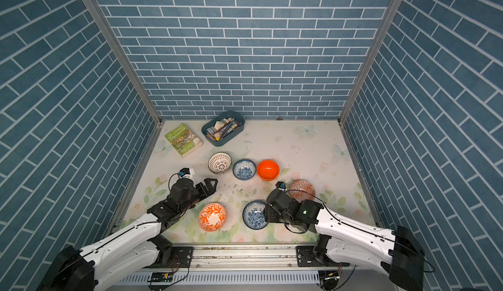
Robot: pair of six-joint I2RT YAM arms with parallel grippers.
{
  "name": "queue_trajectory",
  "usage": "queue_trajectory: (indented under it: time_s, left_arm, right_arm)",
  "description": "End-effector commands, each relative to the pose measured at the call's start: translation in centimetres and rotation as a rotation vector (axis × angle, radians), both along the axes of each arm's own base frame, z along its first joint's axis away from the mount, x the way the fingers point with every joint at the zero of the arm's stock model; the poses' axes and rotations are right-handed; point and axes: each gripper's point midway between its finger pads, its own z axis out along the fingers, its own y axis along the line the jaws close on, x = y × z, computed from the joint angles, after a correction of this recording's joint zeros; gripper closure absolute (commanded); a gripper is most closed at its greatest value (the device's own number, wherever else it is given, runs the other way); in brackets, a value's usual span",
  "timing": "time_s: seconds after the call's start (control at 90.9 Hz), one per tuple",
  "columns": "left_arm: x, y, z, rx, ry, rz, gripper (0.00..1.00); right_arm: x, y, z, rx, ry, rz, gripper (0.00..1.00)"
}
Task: Stack the bowls
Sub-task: Pick up the bowl from the center of the board.
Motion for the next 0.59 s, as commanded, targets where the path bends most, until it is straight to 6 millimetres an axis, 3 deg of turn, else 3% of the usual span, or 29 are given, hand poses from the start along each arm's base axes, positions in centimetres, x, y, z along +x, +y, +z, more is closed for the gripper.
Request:
queue_trajectory:
  time_s: [0.0,0.385,0.583]
  left_arm:
    - [-0.2,0.3,0.0,0.009,-0.015,0.004,0.00]
    - [-0.3,0.5,0.1,0.006,-0.024,0.011,0.00]
    - [-0.3,0.5,0.1,0.008,-0.026,0.012,0.00]
  right_arm:
    - [-0.7,0.0,0.0,-0.023,0.031,-0.016,0.39]
    - [-1.8,0.3,-1.7,0.024,0.064,-0.041,0.45]
    - [-1.6,0.6,-2.5,0.004,0.067,-0.048,0.54]
